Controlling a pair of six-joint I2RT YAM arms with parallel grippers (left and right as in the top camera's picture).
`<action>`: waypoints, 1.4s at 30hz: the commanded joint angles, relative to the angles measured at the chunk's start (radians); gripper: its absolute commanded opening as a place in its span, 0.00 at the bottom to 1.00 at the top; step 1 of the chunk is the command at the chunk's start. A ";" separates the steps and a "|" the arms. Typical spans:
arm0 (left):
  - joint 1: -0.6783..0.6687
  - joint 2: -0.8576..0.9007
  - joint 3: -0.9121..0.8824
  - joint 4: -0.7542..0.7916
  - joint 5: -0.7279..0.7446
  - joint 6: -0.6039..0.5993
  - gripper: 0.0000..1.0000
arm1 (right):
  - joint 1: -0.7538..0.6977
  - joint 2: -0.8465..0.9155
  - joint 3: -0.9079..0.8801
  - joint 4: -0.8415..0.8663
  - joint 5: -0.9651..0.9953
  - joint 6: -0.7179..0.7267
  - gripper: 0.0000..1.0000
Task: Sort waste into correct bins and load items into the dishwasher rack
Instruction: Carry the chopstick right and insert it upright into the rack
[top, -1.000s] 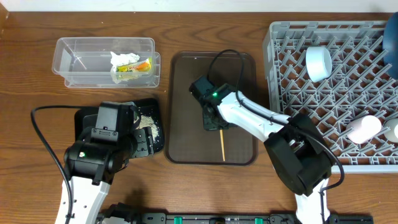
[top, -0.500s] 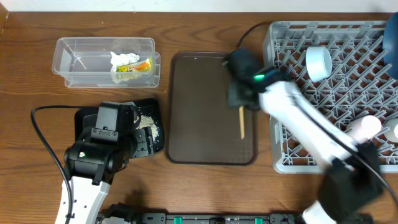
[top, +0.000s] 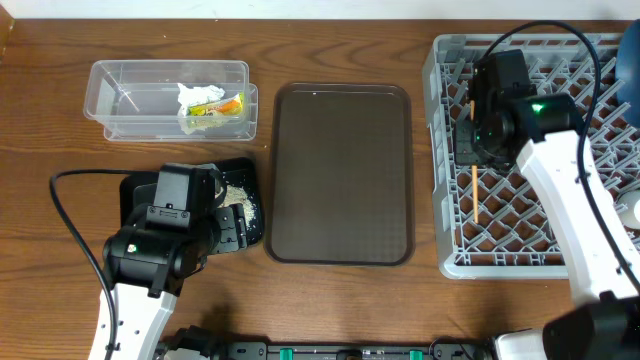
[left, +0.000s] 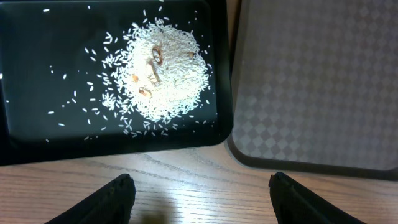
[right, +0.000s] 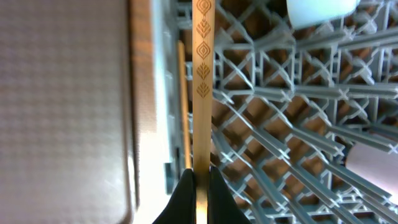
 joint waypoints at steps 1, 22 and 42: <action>0.005 -0.001 0.004 -0.003 -0.012 0.001 0.73 | -0.016 0.062 -0.005 -0.014 0.005 -0.064 0.01; 0.005 -0.001 0.004 -0.010 -0.012 0.002 0.73 | -0.016 0.246 -0.012 -0.034 -0.070 -0.078 0.20; 0.005 0.075 0.004 0.081 0.034 0.006 0.80 | -0.052 -0.009 -0.011 0.146 -0.373 -0.121 0.99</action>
